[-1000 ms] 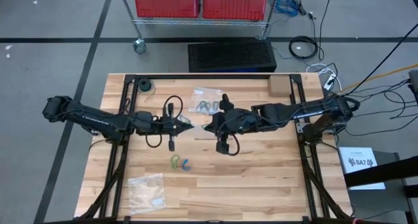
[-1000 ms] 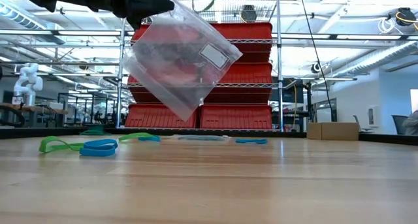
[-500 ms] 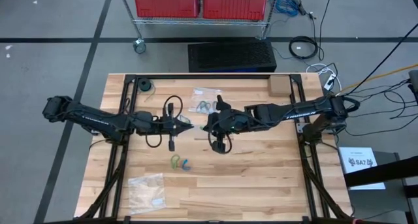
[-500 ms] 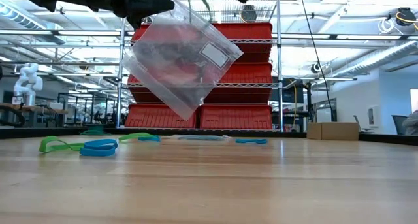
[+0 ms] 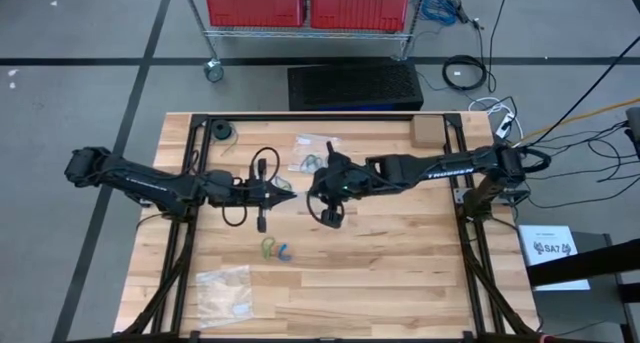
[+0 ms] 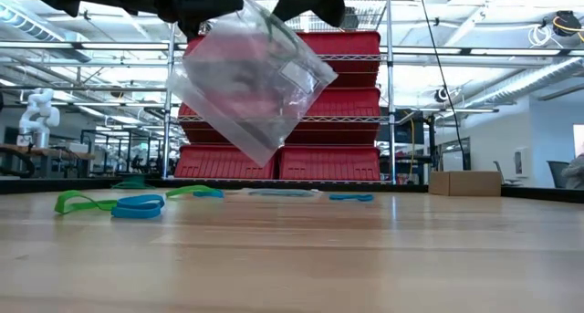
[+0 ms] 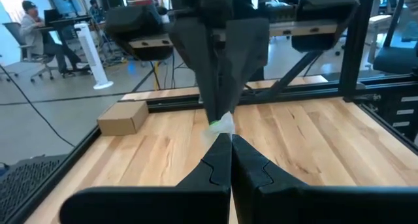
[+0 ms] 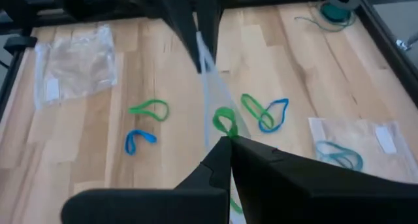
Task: Sort rubber bands
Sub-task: Put the right green rubber band into the bottom right zip bag, then put the top green rubber band into the bottom right zip bag
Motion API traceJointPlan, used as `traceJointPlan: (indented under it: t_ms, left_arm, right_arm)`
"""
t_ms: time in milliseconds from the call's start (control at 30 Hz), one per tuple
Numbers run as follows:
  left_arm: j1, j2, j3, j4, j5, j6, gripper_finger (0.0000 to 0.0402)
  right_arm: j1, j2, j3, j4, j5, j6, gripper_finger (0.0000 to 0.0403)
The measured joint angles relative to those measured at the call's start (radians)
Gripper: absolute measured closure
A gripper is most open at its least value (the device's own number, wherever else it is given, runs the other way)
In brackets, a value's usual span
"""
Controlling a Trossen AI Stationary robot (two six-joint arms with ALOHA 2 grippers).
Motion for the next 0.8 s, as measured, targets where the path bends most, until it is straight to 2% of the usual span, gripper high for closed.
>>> traceJointPlan:
  t_ms: [200, 333, 667, 800]
  left_arm:
    - [0.0, 0.0, 0.0, 0.003, -0.001, 0.0, 0.0402]
    - [0.0, 0.0, 0.0, 0.004, -0.003, 0.0, 0.0402]
    - [0.023, -0.001, 0.0, -0.009, -0.039, 0.02, 0.0402]
    - [0.037, -0.001, 0.0, -0.012, -0.041, 0.02, 0.0402]
  right_arm:
    - [0.002, 0.014, 0.0, 0.011, -0.023, -0.03, 0.0401]
    - [0.002, 0.02, 0.0, 0.029, -0.019, -0.075, 0.038]
    - [0.005, 0.012, 0.0, 0.024, -0.015, -0.104, 0.0242]
    - [0.005, 0.007, 0.0, -0.002, -0.015, -0.104, 0.0208]
